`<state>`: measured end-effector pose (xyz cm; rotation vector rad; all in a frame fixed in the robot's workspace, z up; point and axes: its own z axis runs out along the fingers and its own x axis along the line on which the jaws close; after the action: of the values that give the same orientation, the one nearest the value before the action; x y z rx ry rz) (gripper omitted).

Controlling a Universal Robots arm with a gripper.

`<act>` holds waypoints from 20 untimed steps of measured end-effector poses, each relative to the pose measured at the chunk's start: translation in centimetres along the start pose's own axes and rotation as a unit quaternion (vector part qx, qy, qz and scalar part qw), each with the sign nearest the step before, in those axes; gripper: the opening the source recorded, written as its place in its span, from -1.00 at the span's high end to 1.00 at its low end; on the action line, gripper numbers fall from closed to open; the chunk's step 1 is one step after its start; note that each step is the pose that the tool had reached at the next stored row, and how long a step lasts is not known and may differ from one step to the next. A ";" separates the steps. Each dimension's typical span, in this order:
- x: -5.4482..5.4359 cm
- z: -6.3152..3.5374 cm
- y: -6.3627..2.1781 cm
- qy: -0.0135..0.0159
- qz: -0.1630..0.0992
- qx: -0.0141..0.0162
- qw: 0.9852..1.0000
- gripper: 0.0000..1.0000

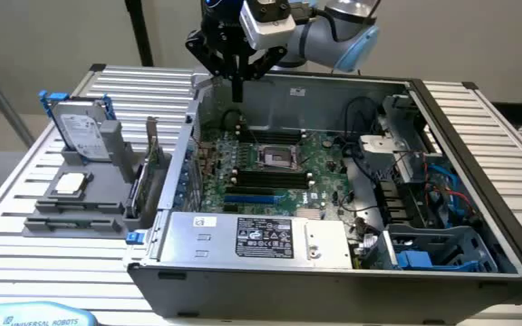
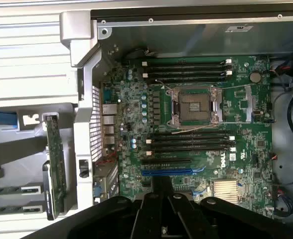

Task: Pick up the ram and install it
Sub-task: 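Reach for the ram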

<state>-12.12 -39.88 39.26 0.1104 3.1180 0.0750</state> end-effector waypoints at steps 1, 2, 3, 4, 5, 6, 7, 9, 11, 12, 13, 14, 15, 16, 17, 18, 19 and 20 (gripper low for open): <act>0.0 0.00 0.00 0.000 0.000 0.000 1.000 0.79; 0.0 0.00 0.00 0.000 0.000 0.000 1.000 0.79; 0.0 0.00 0.00 0.000 0.000 0.000 1.000 0.79; 0.0 0.00 0.00 0.000 0.000 0.000 1.000 0.79; 0.0 0.00 0.00 0.000 0.000 0.000 1.000 0.79; 0.0 0.00 0.00 0.000 0.000 0.000 1.000 0.79; 0.0 0.00 0.00 0.000 0.000 0.000 1.000 0.79; 0.0 0.00 0.00 0.000 0.000 0.000 1.000 0.79; 0.0 0.00 0.00 0.000 0.000 0.000 1.000 0.79; 0.0 0.00 0.00 0.000 0.000 0.000 1.000 0.79; 0.0 0.00 0.00 0.000 0.000 0.000 1.000 0.79; 0.0 0.00 0.00 0.000 0.000 0.000 1.000 0.79; 0.0 0.00 0.00 0.000 0.000 0.000 1.000 0.79; 0.2 -0.01 -0.02 0.000 0.000 0.000 1.000 0.79; 0.4 -0.02 -0.05 0.000 0.000 0.000 1.000 0.79; 0.8 -0.03 -0.12 0.000 0.000 0.000 1.000 0.79; 1.2 -0.03 -0.21 0.000 0.000 0.000 1.000 0.79; 1.7 -0.05 -0.32 0.000 0.000 0.000 1.000 0.79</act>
<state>-13.80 -40.08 39.26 0.1106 3.1180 0.0752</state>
